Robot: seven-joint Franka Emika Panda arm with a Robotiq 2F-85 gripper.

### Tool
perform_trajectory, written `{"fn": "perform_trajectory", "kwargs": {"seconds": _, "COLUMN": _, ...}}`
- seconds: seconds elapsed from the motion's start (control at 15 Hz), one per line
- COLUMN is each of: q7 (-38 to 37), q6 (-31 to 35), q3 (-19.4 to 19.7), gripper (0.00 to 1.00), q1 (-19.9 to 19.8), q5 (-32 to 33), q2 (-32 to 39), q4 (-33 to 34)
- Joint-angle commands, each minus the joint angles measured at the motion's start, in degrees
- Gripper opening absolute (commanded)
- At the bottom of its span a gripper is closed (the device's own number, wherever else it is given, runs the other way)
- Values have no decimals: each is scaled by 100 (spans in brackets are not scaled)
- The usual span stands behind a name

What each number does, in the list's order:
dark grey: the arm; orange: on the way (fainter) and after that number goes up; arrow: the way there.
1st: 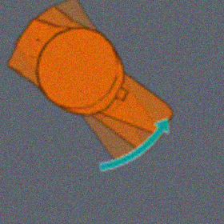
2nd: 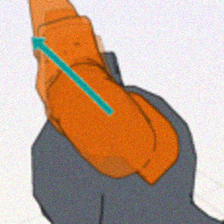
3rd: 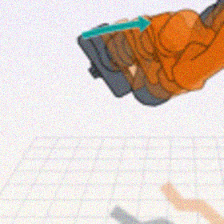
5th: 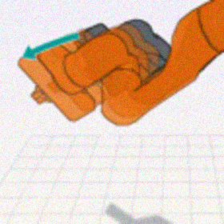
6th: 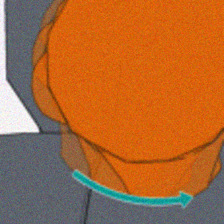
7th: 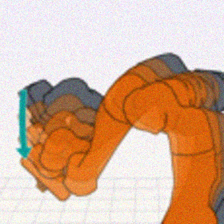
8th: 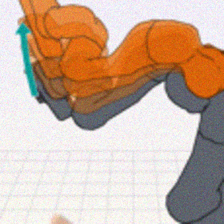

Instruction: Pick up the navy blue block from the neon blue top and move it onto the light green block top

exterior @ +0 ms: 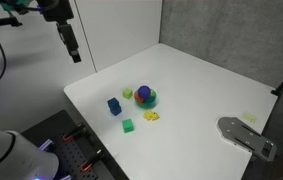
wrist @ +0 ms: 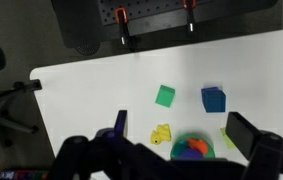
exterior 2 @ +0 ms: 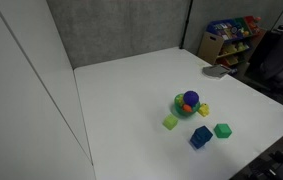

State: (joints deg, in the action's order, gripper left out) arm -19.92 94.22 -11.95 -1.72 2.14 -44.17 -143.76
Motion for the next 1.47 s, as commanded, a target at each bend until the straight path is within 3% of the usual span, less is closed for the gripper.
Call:
{"fn": "perform_trajectory", "kwargs": {"seconds": 0.0, "q7": -292, "q6": 407, "q3": 27, "gripper": 100, "q1": 5, "q5": -227, "q2": 646, "q4": 377}}
{"fn": "perform_trajectory", "kwargs": {"seconds": 0.47, "q7": -279, "q6": 1898, "q3": 31, "gripper": 100, "q1": 118, "q5": -323, "q2": 1768, "q4": 386}}
{"fn": "perform_trajectory", "kwargs": {"seconds": 1.2, "q7": 923, "q6": 4063, "q3": 301, "gripper": 100, "q1": 645, "q5": -567, "q2": 3809, "q4": 162}}
{"fn": "perform_trajectory", "kwargs": {"seconds": 1.4, "q7": 760, "q6": 4490, "q3": 332, "gripper": 100, "q1": 639, "q5": -433, "q2": 4356, "q4": 114}}
